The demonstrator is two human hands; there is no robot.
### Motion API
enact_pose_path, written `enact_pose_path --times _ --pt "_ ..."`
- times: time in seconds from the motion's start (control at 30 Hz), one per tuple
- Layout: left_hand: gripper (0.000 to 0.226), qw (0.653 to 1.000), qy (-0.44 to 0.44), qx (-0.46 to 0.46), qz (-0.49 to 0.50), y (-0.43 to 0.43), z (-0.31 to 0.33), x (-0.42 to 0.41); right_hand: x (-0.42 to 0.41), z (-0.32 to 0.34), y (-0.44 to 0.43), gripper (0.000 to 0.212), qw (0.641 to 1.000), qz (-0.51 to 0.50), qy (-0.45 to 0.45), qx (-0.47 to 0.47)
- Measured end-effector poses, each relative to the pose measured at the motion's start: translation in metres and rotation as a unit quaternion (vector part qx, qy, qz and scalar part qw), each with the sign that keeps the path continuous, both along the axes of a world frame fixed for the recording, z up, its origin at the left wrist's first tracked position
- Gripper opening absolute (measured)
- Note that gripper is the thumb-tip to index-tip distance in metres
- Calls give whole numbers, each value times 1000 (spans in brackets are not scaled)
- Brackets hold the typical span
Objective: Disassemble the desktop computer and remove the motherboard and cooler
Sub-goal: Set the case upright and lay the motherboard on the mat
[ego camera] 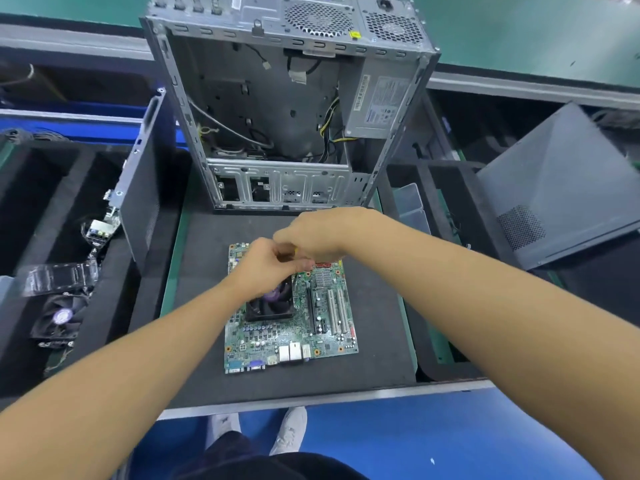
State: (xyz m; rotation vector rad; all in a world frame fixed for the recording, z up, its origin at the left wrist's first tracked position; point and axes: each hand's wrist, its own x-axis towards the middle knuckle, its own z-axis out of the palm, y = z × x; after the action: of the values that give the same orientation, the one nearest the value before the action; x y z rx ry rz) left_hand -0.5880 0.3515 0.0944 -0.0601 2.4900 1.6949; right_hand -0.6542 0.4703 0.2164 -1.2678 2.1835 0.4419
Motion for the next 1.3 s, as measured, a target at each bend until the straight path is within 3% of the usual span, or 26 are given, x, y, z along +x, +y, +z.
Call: enact_pose_path --times 0.07,0.13,0.27,0.37,0.5,0.63,0.7,0.83,0.93,1.03,1.17,1.23,1.3 --pt "15 994 23 19 102 13 -14 12 0 -1 -1 25 1000 24 -6 -1" --pt "13 983 34 39 178 24 -25 21 0 -8 -2 18 1000 -3 -5 -30" --pt "36 970 71 -6 231 34 -27 20 10 -15 -4 33 995 -72 47 -55" --pt "35 981 81 12 178 36 -23 16 15 -18 -4 27 991 -95 78 -50" --pt "14 1000 -16 19 -16 2 -9 -3 15 -14 -5 22 991 -119 37 -45" --pt "14 984 -63 86 -144 -18 -1 -10 9 -10 -7 13 999 -35 4 -31" --pt "13 987 -61 76 -125 -13 -4 -11 2 -6 0 6 998 -35 -37 -42" --pt "6 999 -16 -20 40 14 -12 -3 -9 -5 15 11 999 -17 -32 -15" --pt "29 989 22 2 144 27 -21 9 -2 -11 9 6 996 -57 -15 -60" --pt "41 979 54 9 195 23 -28 12 8 -19 -2 27 991 -70 49 -107" --pt "38 986 43 19 161 21 -28 10 17 -14 -13 34 991 14 135 18" --pt "27 996 3 32 84 10 -24 5 12 -9 -12 32 992 11 118 38" --pt "17 998 -39 51 -14 -5 -17 -2 6 -5 -6 25 996 -63 61 10"
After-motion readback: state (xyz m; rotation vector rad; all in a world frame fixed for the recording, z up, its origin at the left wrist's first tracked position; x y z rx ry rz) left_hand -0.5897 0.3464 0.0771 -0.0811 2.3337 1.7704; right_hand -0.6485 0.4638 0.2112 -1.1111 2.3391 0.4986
